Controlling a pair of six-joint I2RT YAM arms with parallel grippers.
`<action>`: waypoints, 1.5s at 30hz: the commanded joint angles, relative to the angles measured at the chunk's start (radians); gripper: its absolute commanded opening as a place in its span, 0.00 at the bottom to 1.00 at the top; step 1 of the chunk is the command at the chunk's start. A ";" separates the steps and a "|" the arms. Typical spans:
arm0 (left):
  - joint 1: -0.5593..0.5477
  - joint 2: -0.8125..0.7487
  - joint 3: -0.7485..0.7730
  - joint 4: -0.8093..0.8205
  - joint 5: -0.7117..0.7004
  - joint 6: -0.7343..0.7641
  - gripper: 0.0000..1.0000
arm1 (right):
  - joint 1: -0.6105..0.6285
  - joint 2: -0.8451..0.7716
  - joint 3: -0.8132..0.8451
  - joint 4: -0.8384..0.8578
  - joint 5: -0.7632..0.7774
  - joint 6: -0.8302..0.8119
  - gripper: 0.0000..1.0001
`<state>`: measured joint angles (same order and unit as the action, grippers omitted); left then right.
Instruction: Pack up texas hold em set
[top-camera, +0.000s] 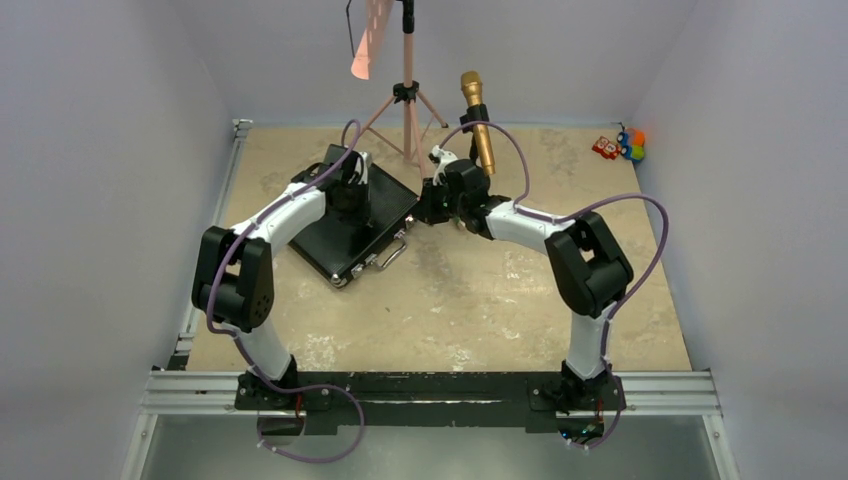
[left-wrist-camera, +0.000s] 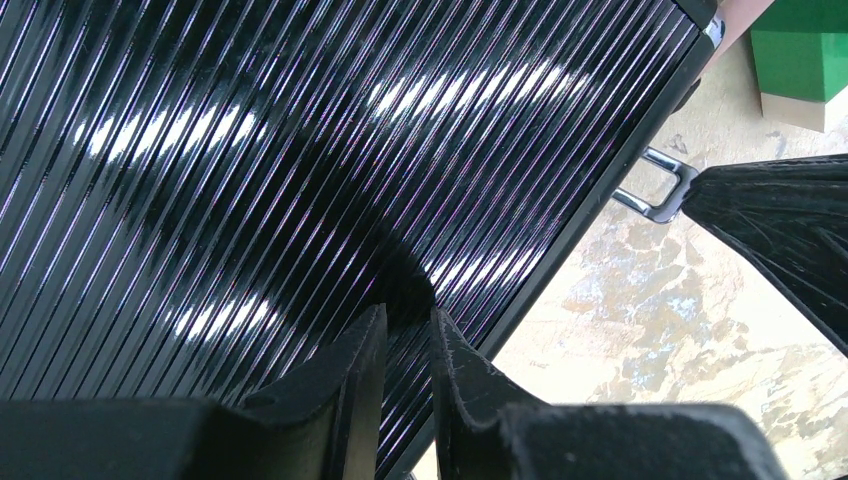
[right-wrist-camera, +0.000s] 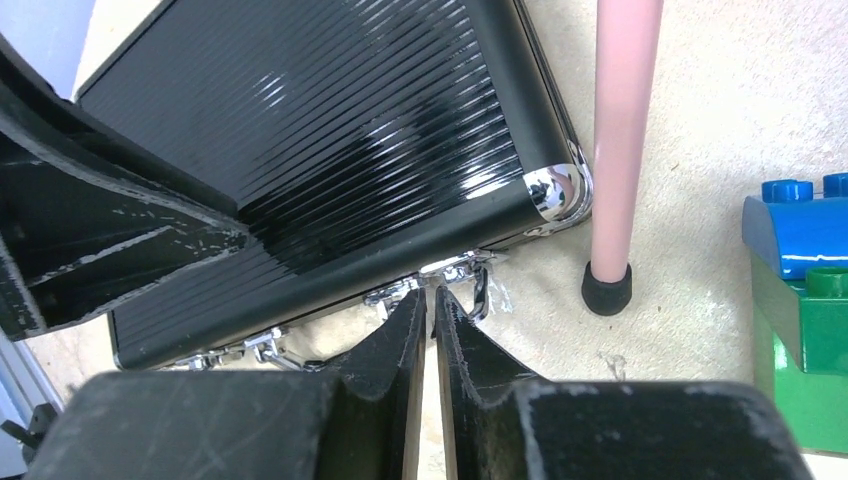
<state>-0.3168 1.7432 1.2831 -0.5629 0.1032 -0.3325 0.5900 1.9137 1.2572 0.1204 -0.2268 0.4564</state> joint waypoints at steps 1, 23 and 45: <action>-0.008 0.025 0.007 -0.050 -0.015 -0.014 0.27 | 0.006 0.012 0.027 0.012 0.020 0.000 0.13; -0.010 0.021 0.013 -0.052 -0.010 -0.013 0.27 | 0.020 0.107 0.035 -0.042 0.092 0.037 0.11; -0.010 -0.060 0.010 -0.029 0.017 0.008 0.29 | 0.037 0.003 -0.051 0.038 0.116 0.007 0.15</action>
<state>-0.3176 1.7409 1.2850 -0.5671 0.1047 -0.3317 0.6174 2.0182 1.2243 0.1085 -0.1215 0.4877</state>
